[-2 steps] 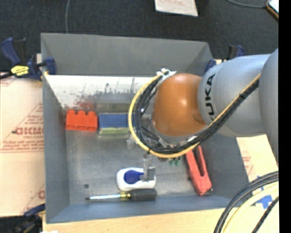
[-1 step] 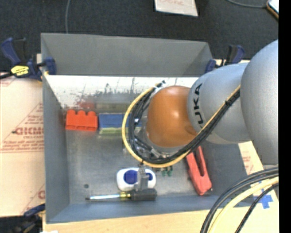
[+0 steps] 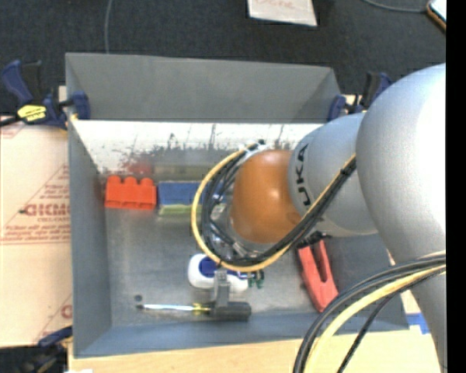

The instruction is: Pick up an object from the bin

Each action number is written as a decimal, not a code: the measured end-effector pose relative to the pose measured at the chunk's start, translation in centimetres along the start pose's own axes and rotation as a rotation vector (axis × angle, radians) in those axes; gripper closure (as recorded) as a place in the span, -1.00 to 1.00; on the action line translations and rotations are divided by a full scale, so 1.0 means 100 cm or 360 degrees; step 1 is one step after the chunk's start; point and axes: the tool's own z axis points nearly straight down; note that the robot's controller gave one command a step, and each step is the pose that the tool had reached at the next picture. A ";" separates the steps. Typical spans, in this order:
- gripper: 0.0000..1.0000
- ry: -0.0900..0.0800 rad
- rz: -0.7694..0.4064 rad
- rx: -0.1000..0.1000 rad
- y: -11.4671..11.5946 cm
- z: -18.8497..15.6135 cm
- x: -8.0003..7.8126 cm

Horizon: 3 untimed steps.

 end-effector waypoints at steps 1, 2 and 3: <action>1.00 -0.0010 -0.0128 -0.0009 -0.013 -0.003 0.005; 1.00 -0.0010 -0.0127 -0.0010 -0.013 -0.004 0.005; 1.00 0.0016 -0.0129 -0.0006 -0.014 -0.029 0.009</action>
Offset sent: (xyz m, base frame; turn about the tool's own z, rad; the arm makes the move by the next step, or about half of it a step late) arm 0.0000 0.0000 0.0000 0.0000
